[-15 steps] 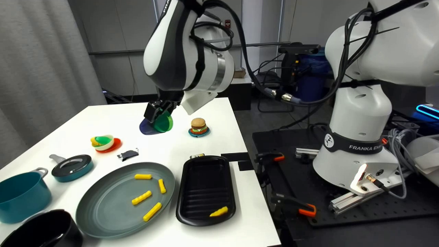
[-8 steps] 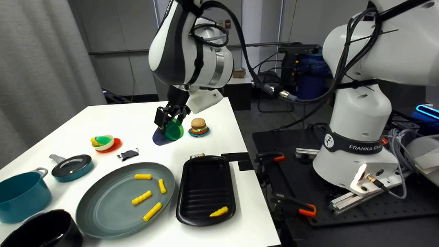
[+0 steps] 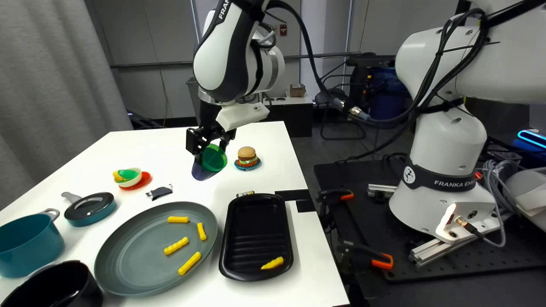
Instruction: Pour the chips from the blue cup onto the gray plate
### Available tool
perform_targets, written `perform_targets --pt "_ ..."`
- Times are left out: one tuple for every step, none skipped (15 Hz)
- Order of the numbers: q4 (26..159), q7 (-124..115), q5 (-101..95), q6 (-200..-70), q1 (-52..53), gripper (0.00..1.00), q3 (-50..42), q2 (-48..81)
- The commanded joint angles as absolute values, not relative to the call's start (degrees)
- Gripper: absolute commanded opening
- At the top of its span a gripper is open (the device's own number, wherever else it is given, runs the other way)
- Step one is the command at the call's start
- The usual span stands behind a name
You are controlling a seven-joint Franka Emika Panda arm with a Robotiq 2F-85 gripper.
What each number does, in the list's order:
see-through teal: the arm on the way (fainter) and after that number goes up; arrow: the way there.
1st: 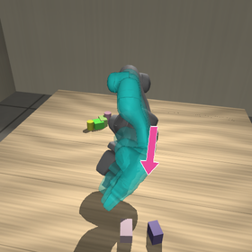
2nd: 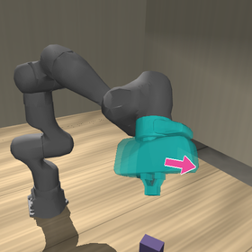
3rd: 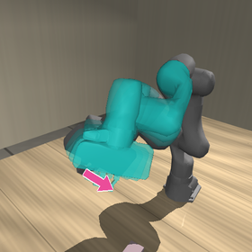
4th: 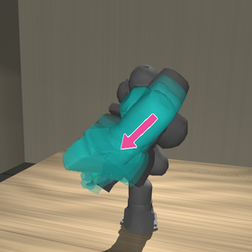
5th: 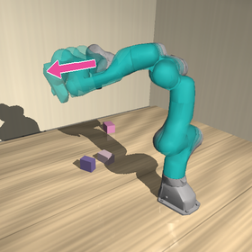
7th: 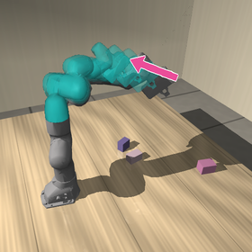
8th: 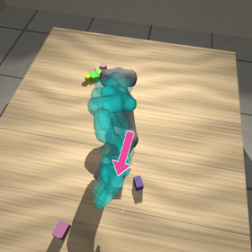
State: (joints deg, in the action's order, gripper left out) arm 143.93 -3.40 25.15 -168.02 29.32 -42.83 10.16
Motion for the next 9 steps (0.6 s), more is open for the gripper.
perform_targets --pt "139.74 -17.13 12.21 -159.67 37.09 0.57 -52.34 8.05" --pt "138.41 -20.27 9.29 -157.30 38.55 0.57 -53.94 7.48" --pt "136.72 -23.29 6.55 -153.77 39.80 0.57 -55.31 6.98" --pt "135.35 -25.67 4.55 -150.94 40.73 0.57 -56.11 6.23" --pt "133.83 -27.85 3.12 -147.76 41.41 0.57 -56.57 5.64" --pt "132.43 -29.56 2.09 -144.58 41.87 0.57 -56.75 4.96" --pt "131.13 -30.98 1.75 -141.95 42.13 0.57 -56.67 4.42" --pt "129.72 -31.93 1.94 -138.89 42.12 0.57 -56.35 3.92" --pt "128.47 -32.55 2.70 -136.37 41.98 0.57 -55.94 3.53"
